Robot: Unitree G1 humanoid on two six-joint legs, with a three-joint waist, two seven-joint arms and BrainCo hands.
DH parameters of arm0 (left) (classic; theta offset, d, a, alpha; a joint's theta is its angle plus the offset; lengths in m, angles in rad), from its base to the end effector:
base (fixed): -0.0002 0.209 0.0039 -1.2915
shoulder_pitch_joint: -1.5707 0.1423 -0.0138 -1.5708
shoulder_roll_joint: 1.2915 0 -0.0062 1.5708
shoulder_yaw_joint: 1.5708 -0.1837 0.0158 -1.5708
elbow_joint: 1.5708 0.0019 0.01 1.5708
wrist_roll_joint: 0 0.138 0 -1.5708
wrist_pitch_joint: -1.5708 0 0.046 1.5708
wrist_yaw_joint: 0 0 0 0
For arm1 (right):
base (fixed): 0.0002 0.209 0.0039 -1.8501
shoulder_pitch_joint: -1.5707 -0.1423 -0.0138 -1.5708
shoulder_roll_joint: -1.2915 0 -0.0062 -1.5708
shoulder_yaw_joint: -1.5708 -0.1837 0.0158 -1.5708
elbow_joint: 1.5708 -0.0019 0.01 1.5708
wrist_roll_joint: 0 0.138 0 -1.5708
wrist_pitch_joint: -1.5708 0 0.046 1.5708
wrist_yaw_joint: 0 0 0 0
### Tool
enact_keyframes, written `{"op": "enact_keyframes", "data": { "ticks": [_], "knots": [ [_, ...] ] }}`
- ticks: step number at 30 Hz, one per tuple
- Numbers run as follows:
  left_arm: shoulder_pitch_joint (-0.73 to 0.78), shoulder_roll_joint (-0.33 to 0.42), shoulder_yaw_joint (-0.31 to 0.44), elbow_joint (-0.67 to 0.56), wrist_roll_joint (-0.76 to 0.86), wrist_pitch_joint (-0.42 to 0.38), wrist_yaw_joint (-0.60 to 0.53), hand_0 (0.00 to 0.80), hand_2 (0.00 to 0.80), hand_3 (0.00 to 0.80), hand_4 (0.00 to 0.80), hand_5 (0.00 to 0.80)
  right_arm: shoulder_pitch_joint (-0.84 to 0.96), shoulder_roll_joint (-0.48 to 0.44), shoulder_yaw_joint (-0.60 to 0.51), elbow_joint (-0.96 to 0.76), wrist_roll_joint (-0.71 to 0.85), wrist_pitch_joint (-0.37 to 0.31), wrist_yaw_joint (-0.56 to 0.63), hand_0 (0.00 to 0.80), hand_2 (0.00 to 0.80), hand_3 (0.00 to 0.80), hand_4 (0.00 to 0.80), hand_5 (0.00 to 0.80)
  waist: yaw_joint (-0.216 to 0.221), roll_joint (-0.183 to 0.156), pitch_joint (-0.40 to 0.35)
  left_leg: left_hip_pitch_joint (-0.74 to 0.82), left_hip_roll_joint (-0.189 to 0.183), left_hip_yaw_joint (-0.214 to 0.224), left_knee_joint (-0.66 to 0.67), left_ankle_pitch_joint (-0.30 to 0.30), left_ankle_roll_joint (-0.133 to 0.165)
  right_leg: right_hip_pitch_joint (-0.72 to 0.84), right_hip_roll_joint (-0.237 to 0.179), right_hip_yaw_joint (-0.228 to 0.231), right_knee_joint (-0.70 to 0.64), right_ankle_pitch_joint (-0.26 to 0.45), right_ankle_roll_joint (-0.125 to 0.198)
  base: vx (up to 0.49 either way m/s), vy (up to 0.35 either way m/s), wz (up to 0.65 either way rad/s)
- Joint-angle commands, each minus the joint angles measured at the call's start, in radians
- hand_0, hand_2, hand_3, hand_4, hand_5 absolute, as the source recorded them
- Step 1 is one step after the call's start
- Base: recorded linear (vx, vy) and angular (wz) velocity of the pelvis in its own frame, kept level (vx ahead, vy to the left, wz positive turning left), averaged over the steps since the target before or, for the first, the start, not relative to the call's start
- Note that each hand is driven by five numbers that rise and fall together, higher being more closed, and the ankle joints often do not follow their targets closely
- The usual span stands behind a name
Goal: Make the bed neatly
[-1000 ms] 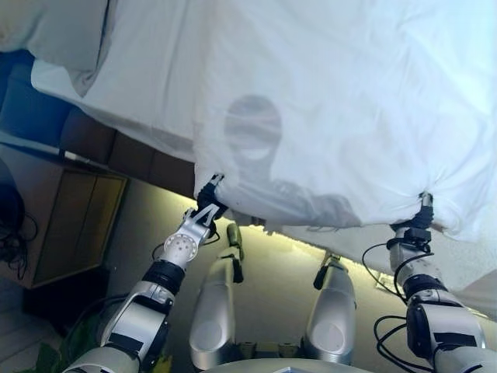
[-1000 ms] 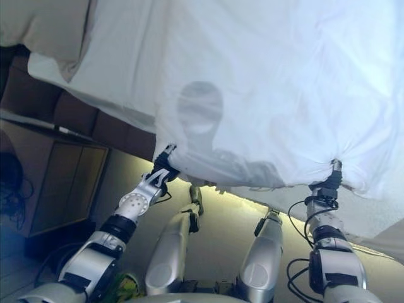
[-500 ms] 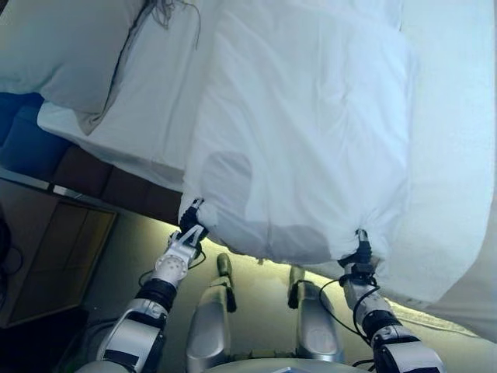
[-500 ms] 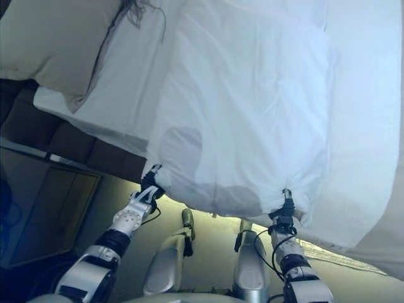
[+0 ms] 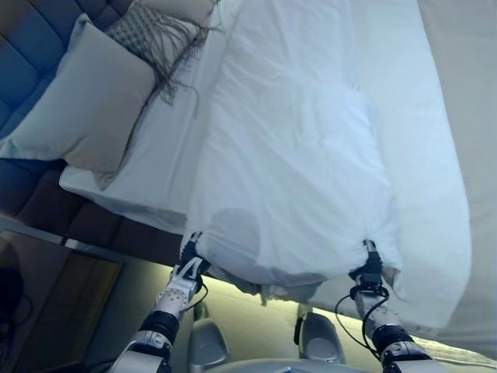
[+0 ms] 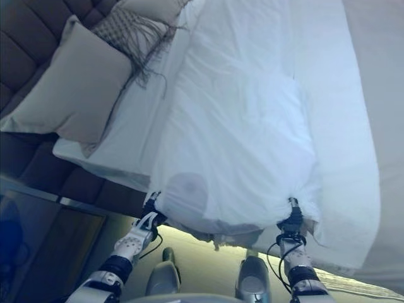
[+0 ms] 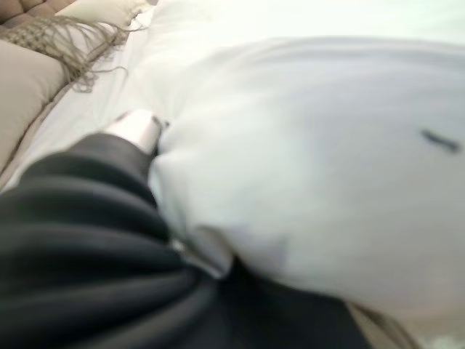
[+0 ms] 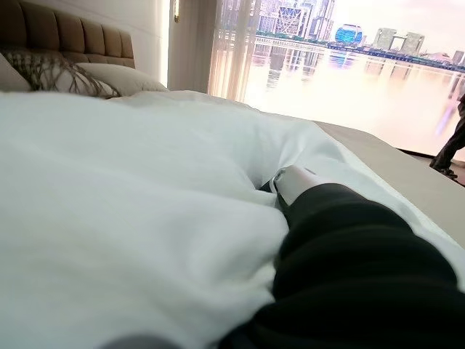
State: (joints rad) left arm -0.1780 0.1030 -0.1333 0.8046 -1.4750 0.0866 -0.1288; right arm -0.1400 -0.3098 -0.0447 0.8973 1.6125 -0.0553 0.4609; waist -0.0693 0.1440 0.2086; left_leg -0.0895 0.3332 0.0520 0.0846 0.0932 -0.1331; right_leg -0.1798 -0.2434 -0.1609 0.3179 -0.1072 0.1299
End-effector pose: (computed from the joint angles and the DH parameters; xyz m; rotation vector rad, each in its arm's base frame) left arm 0.1945 0.1520 -0.0603 -1.3019 0.5762 0.2057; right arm 0.1734 -0.2520 -0.0584 1.2658 0.0872 -0.3310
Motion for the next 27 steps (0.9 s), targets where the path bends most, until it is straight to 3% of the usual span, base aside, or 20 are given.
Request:
{"op": "enact_keyframes", "data": {
  "ticks": [1,3,5,7,9,10,13,15,17,20,22,24,27],
  "knots": [
    [0.014,0.001,0.023,-0.095,0.023,-0.002,-0.059,0.8,0.8,0.8,0.8,0.8,-0.007,0.002,0.011,-0.081,-0.093,0.035,-0.007,0.8,0.8,0.8,0.8,0.8,0.016,0.035,-0.049,0.038,0.008,-0.036,-0.102,0.166,-0.103,0.055,-0.065,0.083,-0.068,0.071,0.053,0.207,0.531,-0.06],
    [0.011,0.005,0.01,-0.153,0.038,0.03,-0.031,0.8,0.8,0.8,0.8,0.8,0.013,0.001,0.015,-0.101,-0.101,0.018,-0.018,0.8,0.8,0.8,0.8,0.8,0.021,0.028,-0.053,0.035,-0.038,-0.014,-0.055,0.073,-0.093,0.077,-0.14,0.089,-0.068,0.087,0.097,0.164,0.5,0.04],
    [-0.001,0.021,-0.003,-0.177,0.093,0.068,-0.013,0.8,0.8,0.8,0.8,0.8,0.038,0.007,0.005,-0.099,-0.077,-0.003,-0.006,0.8,0.8,0.8,0.8,0.8,0.025,-0.002,-0.055,0.017,-0.078,0.021,0.066,-0.011,-0.077,0.113,-0.207,0.075,-0.089,0.127,0.121,0.141,0.323,0.05],
    [0.0,0.047,-0.023,-0.191,0.151,0.082,0.016,0.8,0.8,0.8,0.8,0.8,0.072,0.034,-0.007,-0.12,-0.029,0.002,0.0,0.8,0.8,0.8,0.8,0.8,0.048,-0.04,-0.064,-0.013,-0.129,-0.01,0.14,-0.068,-0.051,0.153,-0.248,0.063,-0.155,0.222,0.131,0.151,0.09,0.13],
    [0.003,0.073,-0.013,-0.195,0.181,0.094,0.012,0.8,0.8,0.8,0.8,0.8,0.091,0.075,-0.02,-0.146,-0.003,0.023,-0.004,0.8,0.8,0.8,0.8,0.8,0.054,-0.064,-0.063,0.015,-0.173,0.011,0.12,-0.096,-0.006,0.116,-0.278,0.034,-0.134,0.313,0.13,0.093,0.212,-0.18],
    [0.015,0.089,-0.002,-0.2,0.189,0.095,0.017,0.8,0.8,0.8,0.8,0.8,0.097,0.092,-0.017,-0.165,0.002,0.034,-0.002,0.8,0.8,0.8,0.8,0.8,0.055,-0.067,-0.061,0.028,-0.189,0.034,0.104,-0.098,0.016,0.086,-0.264,0.028,-0.086,0.315,0.123,0.011,0.307,-0.31],
    [0.012,0.116,0.012,-0.185,0.177,0.091,0.025,0.8,0.8,0.8,0.8,0.8,0.131,0.136,0.012,-0.207,-0.024,0.032,-0.018,0.8,0.8,0.8,0.8,0.8,0.048,-0.076,-0.073,0.022,-0.224,0.066,0.076,-0.084,0.052,0.054,-0.161,0.02,-0.015,0.244,0.097,-0.011,0.237,-0.39],
    [-0.006,0.116,0.017,-0.156,0.176,0.076,0.014,0.8,0.8,0.8,0.8,0.8,0.145,0.145,0.031,-0.189,-0.028,0.039,-0.015,0.8,0.8,0.8,0.8,0.8,0.045,-0.086,-0.082,0.025,-0.243,0.092,0.06,-0.075,0.064,0.063,-0.041,-0.032,-0.019,0.162,0.068,0.047,0.123,-0.24],
    [-0.013,0.111,0.012,-0.16,0.178,0.061,0.015,0.8,0.8,0.8,0.8,0.8,0.148,0.15,0.042,-0.181,-0.016,0.033,-0.001,0.8,0.8,0.8,0.8,0.8,0.049,-0.095,-0.079,0.013,-0.257,0.106,0.049,-0.057,0.061,0.061,0.048,-0.078,-0.065,0.143,0.037,-0.045,-0.019,-0.1],
    [-0.077,0.097,-0.027,-0.153,0.122,0.011,-0.006,0.8,0.8,0.8,0.8,0.8,0.063,0.124,0.087,-0.153,0.069,-0.017,0.025,0.8,0.8,0.8,0.8,0.8,0.058,-0.089,-0.021,-0.078,-0.283,0.067,0.043,-0.018,0.054,0.02,0.104,-0.06,-0.14,0.159,0.001,-0.418,-0.095,0.6],
    [-0.12,0.087,-0.026,-0.127,0.109,-0.004,-0.029,0.8,0.8,0.8,0.8,0.8,-0.018,0.115,0.116,-0.131,0.078,-0.053,0.006,0.8,0.8,0.8,0.8,0.8,0.062,-0.084,0.002,-0.102,-0.283,0.097,0.03,-0.001,0.047,0.023,0.111,-0.081,-0.186,0.17,-0.005,-0.283,-0.01,0.41],
    [-0.147,0.077,-0.039,-0.098,0.084,-0.017,-0.034,0.8,0.8,0.8,0.8,0.8,-0.061,0.108,0.119,-0.109,0.07,-0.064,0.001,0.8,0.8,0.8,0.8,0.8,0.048,-0.09,0.019,-0.128,-0.24,0.14,0.08,0.005,0.023,0.035,0.102,-0.098,-0.205,0.179,-0.018,-0.086,0.044,0.25],
    [-0.108,0.063,-0.03,-0.103,0.072,-0.023,-0.029,0.8,0.8,0.8,0.8,0.8,-0.054,0.094,0.117,-0.139,0.058,-0.044,-0.03,0.8,0.8,0.8,0.8,0.8,0.05,-0.085,0.023,-0.154,-0.146,0.069,0.123,0.064,-0.027,0.034,0.097,-0.07,-0.177,0.166,-0.024,0.075,0.183,0.1]
  ]
}}
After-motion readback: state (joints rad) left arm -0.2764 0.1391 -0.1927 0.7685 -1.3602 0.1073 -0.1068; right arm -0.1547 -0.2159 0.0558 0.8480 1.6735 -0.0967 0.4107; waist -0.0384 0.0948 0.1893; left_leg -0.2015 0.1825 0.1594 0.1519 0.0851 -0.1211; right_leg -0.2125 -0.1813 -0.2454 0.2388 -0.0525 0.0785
